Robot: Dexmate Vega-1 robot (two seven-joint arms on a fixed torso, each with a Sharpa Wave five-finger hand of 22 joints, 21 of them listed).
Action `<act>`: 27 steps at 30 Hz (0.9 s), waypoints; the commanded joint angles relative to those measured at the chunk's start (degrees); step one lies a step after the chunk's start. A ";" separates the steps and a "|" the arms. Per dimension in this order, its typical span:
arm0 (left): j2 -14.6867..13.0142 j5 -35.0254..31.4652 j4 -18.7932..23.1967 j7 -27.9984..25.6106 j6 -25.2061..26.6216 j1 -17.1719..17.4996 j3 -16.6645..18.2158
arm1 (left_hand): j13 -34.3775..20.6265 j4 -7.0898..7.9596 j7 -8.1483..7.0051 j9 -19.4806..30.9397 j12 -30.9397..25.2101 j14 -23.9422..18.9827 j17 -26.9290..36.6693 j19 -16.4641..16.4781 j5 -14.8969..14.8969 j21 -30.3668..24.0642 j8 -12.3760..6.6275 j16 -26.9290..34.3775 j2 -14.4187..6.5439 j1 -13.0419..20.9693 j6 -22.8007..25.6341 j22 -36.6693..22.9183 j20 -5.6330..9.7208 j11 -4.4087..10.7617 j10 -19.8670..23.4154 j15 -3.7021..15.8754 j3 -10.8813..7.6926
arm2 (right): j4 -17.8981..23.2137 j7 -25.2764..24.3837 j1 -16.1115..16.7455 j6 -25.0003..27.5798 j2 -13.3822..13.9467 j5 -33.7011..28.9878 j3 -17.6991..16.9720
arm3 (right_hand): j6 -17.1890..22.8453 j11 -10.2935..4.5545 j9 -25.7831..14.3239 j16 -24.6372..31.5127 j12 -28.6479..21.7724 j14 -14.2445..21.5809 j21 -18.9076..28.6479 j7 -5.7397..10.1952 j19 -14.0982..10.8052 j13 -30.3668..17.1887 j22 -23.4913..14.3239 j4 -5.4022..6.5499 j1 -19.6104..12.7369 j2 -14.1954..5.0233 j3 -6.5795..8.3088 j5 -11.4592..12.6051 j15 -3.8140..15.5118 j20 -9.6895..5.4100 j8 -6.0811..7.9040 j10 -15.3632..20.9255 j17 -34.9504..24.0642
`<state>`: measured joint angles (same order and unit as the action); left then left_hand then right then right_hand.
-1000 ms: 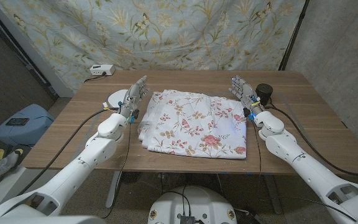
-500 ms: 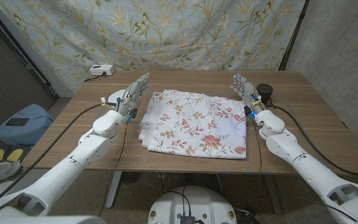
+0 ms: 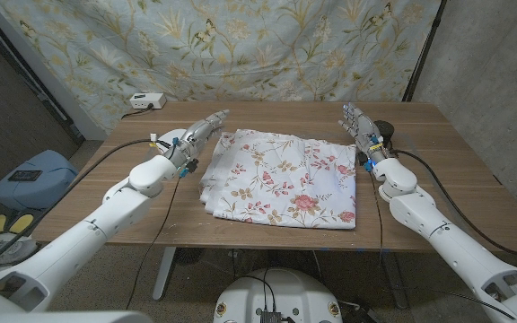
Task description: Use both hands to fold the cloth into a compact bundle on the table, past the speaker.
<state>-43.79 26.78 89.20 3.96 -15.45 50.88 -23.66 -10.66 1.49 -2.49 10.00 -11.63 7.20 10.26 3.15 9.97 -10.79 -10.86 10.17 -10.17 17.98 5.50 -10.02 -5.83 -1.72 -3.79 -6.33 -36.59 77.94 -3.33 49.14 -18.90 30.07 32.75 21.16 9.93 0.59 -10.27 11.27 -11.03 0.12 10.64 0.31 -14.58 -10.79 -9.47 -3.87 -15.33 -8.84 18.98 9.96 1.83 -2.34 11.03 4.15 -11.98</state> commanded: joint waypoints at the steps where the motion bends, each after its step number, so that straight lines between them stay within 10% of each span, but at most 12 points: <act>1: -7.41 -11.13 5.36 3.41 3.79 -0.40 -0.92 | -0.15 0.80 -0.87 0.29 0.29 1.08 0.18 -1.00 0.17 0.12 0.44 -0.01 -0.13 -0.84 -0.44 -0.09 -0.04 0.78 -0.99 0.10 0.31 | 2.87 -1.72 2.03 -0.05 1.50 -0.54 -1.56 | -0.29 0.14 -0.28 0.24 0.11 -0.17 -0.01 -0.35 0.14 -0.25 -0.14 -0.36 -0.55 0.28 0.13 0.19 0.10 -2.88 -0.15 -0.20 -0.19; 27: -19.14 -23.04 18.31 0.31 8.07 8.28 2.46 | -0.15 2.59 -1.90 0.30 0.23 2.18 0.11 -2.34 0.25 -0.11 0.76 0.20 0.35 -2.76 -3.07 -0.10 0.18 1.25 -2.11 0.30 1.20 | 5.01 -4.48 3.73 0.13 3.01 -2.10 -3.01 | -1.92 -0.15 -0.26 0.30 0.17 -0.61 -0.09 0.00 0.71 -0.25 -0.14 -0.51 -0.43 0.21 0.10 0.16 0.17 -2.83 -0.62 -0.88 -0.12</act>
<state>-58.01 8.48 102.33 5.97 -9.44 55.26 -22.86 -10.66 3.75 -4.00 9.99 -10.97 9.12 10.28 1.11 9.97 -10.54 -9.91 10.19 -9.70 15.90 2.74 -10.01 -5.83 -1.01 -5.73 -6.44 -35.16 82.16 -6.40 52.21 -19.21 32.63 31.42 18.60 8.33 0.29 -10.26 11.27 -11.03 -0.08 10.64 0.18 -14.05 -10.78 -9.46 -4.03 -15.32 -8.84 18.81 9.96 2.02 -2.27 10.59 3.43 -11.99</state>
